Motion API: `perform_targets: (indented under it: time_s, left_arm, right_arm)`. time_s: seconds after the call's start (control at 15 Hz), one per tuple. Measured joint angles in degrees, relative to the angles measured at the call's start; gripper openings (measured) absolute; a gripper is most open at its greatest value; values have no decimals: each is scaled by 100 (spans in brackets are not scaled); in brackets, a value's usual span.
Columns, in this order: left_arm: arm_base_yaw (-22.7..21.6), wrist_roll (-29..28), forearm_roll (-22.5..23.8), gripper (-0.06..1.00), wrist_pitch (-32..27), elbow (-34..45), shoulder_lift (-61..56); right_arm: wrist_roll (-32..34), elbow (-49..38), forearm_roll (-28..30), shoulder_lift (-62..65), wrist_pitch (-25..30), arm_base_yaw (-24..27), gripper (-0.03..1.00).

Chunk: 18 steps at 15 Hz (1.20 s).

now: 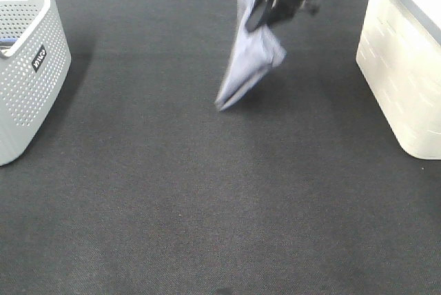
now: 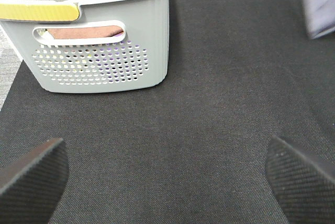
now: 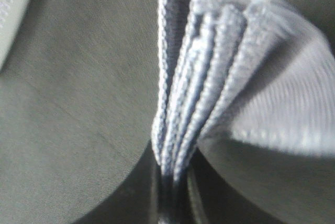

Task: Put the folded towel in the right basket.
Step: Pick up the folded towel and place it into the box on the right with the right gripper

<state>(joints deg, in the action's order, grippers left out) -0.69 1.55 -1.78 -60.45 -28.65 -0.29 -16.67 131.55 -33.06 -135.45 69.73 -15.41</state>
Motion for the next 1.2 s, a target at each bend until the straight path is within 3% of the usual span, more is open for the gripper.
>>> perform_targets:
  time_s: [0.27, 0.53, 0.67, 1.2]
  left_arm:
    - [0, 0, 0, 97, 0, 0, 0]
    - [0, 0, 0, 97, 0, 0, 0]
    - [0, 0, 0, 97, 0, 0, 0]
    - [0, 0, 0, 97, 0, 0, 0]
  right_arm:
    - [6, 0, 670, 814, 17, 0, 6]
    - [481, 0, 2418, 1828, 29, 0, 6]
    - [607, 0, 2865, 2108, 29, 120, 6]
    - [659, -138, 2045, 2447, 29, 2498, 6]
